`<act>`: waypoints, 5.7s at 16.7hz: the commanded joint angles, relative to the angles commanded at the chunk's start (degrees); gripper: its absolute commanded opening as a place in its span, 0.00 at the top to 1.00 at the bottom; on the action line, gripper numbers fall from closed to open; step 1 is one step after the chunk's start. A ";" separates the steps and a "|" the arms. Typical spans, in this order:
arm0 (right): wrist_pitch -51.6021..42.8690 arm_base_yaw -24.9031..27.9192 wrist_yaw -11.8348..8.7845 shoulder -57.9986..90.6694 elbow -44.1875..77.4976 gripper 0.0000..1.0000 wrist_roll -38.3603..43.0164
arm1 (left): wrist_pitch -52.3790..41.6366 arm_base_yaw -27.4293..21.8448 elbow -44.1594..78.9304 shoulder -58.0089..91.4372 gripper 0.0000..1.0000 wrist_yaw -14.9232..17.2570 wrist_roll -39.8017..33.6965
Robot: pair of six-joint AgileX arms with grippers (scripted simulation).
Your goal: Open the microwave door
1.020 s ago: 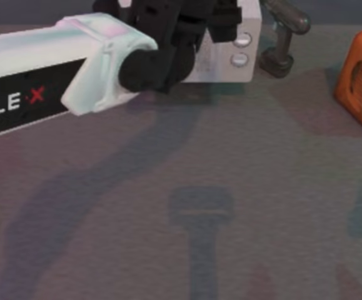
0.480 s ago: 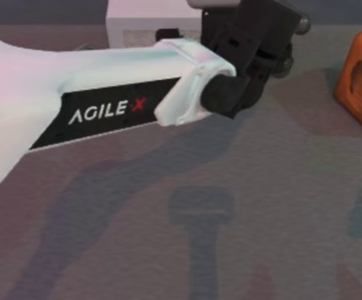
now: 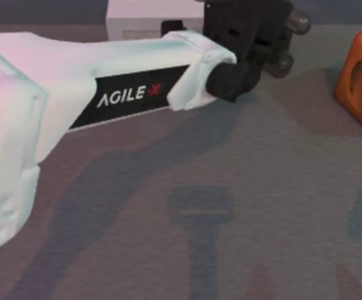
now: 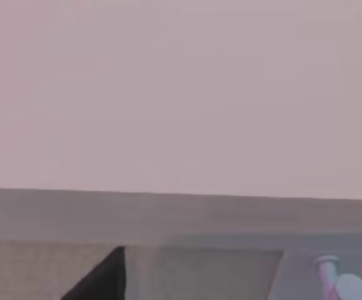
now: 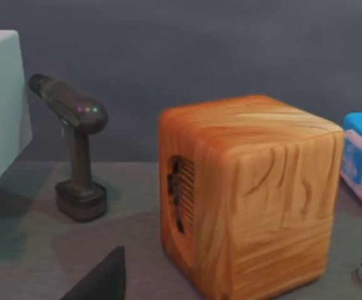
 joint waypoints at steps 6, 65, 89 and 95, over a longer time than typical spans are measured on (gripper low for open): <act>0.00 0.00 0.00 0.00 0.00 0.00 0.00 | 1.46 2.58 4.75 5.06 0.00 2.25 1.79; 0.00 0.00 0.00 0.00 0.00 0.00 0.00 | -72.70 4.86 69.42 28.91 1.00 21.01 -13.24; 0.00 0.00 0.00 0.00 0.00 0.00 0.00 | -59.05 5.00 42.41 15.18 1.00 23.01 -8.21; 0.00 0.00 0.00 0.00 0.00 0.00 0.00 | -56.47 5.04 38.40 12.54 1.00 23.50 -7.21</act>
